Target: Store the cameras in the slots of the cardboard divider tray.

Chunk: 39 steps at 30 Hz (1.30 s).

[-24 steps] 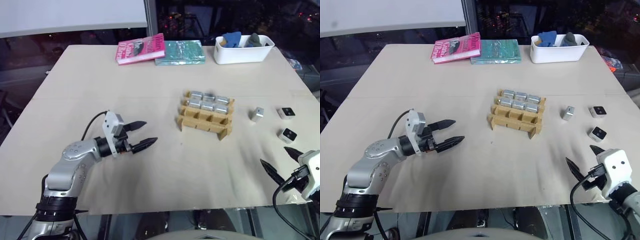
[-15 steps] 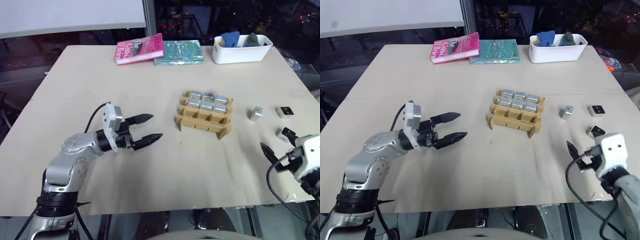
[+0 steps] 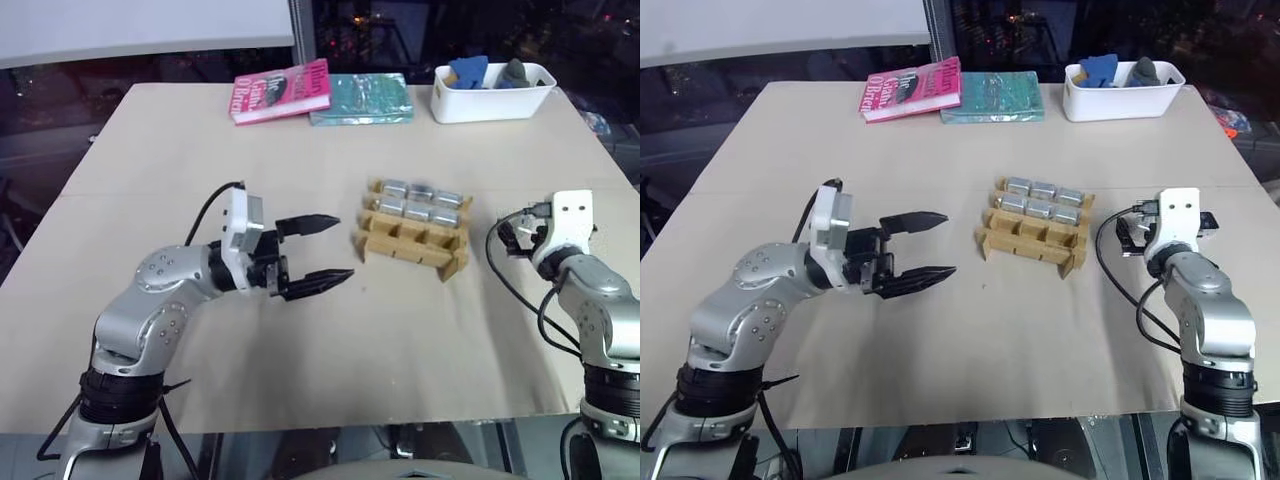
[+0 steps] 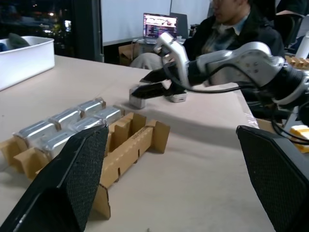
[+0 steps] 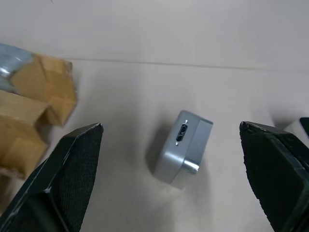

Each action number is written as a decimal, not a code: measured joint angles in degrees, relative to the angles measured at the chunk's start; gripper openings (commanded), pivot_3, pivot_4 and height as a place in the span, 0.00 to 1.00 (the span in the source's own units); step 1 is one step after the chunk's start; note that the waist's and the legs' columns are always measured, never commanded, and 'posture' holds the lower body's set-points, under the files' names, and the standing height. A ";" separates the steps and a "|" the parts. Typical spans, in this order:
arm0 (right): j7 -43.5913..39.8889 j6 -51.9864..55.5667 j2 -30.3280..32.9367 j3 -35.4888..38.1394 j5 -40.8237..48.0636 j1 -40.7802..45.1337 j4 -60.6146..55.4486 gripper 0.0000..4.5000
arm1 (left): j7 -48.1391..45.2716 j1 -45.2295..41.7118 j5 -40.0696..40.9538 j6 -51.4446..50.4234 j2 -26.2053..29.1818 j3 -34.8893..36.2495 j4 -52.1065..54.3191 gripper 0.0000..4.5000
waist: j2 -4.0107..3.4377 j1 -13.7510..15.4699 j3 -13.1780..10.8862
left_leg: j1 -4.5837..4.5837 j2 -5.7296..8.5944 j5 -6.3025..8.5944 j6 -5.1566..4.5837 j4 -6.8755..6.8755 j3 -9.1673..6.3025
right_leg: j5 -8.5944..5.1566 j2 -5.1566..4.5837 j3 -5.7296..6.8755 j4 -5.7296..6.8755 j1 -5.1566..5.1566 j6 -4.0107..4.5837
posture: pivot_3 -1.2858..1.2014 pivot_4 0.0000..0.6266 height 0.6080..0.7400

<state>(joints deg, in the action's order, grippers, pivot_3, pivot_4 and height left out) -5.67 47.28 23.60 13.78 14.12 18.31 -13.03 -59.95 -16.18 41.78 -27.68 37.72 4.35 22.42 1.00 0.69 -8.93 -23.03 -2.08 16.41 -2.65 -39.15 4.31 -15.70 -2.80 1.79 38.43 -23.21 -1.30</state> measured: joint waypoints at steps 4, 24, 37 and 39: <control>0.40 0.09 -0.23 -0.22 -0.94 1.38 2.79 0.61 | 1.14 1.95 0.20 -0.57 0.80 0.61 2.38 1.00 | -0.01 -0.16 0.00 | 0.07 -0.01 0.00 0.00 -0.01 0.02 | 0.00 -0.01 -0.04 0.11 0.00 0.00 | 0.52 0.24 1.00; -4.51 2.56 2.11 1.78 1.26 -0.38 -2.98 0.12 | 9.60 -2.39 -0.08 -2.90 -2.38 -1.22 4.92 1.00 | -0.06 -0.03 -0.03 | 0.09 -0.02 -0.01 0.01 -0.03 0.06 | 0.00 0.11 -0.11 0.17 -0.01 0.00 | 0.52 0.24 1.00; -16.73 15.59 5.07 12.49 46.13 -6.54 -30.65 0.12 | 9.31 -9.70 5.90 -10.67 -7.78 -4.15 -1.39 1.00 | -0.04 -0.03 -0.03 | 0.14 -0.01 0.00 -0.01 -0.11 0.00 | 0.00 0.10 -0.07 0.20 0.07 -0.01 | 0.52 0.24 1.00; -16.07 15.20 6.15 12.46 51.36 -6.54 -31.28 0.12 | 8.28 -10.92 7.47 -12.20 -7.97 -4.39 -2.91 1.00 | -0.04 -0.04 -0.03 | 0.14 -0.01 0.01 -0.01 -0.11 -0.01 | 0.00 0.12 -0.07 0.20 0.07 -0.01 | 0.52 0.24 1.00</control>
<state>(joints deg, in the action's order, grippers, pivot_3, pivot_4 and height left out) -21.74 62.48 29.75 26.24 65.49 11.77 -44.31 -51.67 -27.11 49.25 -39.89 29.75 -0.04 19.52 0.96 0.65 -8.97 -22.88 -2.08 16.41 -2.67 -39.26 4.30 -15.70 -2.68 1.71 38.63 -23.14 -1.31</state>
